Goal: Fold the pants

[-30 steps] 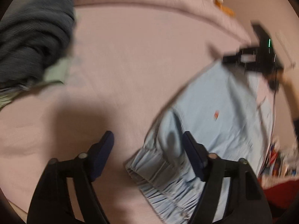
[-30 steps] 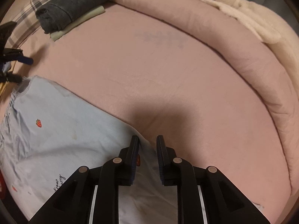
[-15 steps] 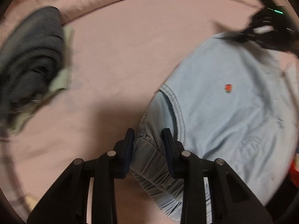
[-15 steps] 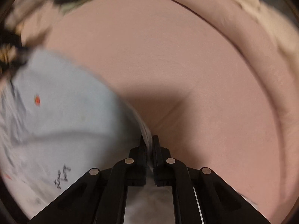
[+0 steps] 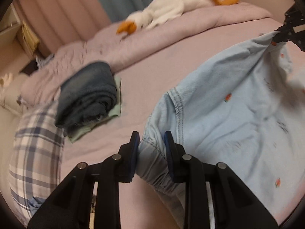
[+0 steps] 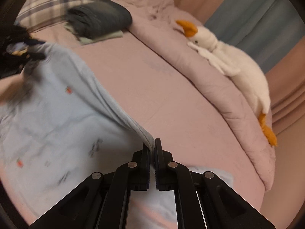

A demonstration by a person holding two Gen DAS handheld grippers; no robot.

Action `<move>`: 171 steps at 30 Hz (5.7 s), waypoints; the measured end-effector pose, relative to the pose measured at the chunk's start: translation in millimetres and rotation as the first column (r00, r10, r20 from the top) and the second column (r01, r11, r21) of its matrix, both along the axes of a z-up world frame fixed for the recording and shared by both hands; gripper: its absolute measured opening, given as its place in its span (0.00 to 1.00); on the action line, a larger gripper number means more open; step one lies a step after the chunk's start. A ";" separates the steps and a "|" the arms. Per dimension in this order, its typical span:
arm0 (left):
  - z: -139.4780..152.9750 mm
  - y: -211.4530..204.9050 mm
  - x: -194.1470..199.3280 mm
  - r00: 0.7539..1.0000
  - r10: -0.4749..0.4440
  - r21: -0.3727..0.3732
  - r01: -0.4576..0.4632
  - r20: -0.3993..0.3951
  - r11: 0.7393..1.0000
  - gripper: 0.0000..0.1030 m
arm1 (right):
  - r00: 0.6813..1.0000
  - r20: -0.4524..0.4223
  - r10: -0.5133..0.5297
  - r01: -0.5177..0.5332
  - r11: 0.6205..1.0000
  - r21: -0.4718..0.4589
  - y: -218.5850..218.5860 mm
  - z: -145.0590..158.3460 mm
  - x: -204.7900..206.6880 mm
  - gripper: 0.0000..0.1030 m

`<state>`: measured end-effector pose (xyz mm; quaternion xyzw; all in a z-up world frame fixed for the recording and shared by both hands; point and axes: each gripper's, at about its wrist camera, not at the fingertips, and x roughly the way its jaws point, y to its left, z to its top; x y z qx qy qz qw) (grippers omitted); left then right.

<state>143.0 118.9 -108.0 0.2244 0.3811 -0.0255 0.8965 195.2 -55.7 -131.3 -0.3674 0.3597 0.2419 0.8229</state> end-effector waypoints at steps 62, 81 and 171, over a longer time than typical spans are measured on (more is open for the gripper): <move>-63.9 -55.8 -95.6 0.970 -0.187 -0.381 0.115 -0.158 0.917 0.60 | 0.876 -0.447 -0.180 0.411 0.763 0.499 -132.3 -37.7 -35.0 0.45; -80.7 -152.1 -58.0 0.948 -0.270 -0.473 0.163 -0.168 0.866 0.68 | 0.665 -0.387 -0.639 0.746 0.588 0.311 -177.1 -67.9 126.1 0.03; -87.6 5.7 -54.6 0.995 -0.012 -0.482 -0.040 -0.104 0.875 0.52 | 0.754 -0.657 0.031 0.273 0.894 0.356 29.5 -71.7 82.8 0.05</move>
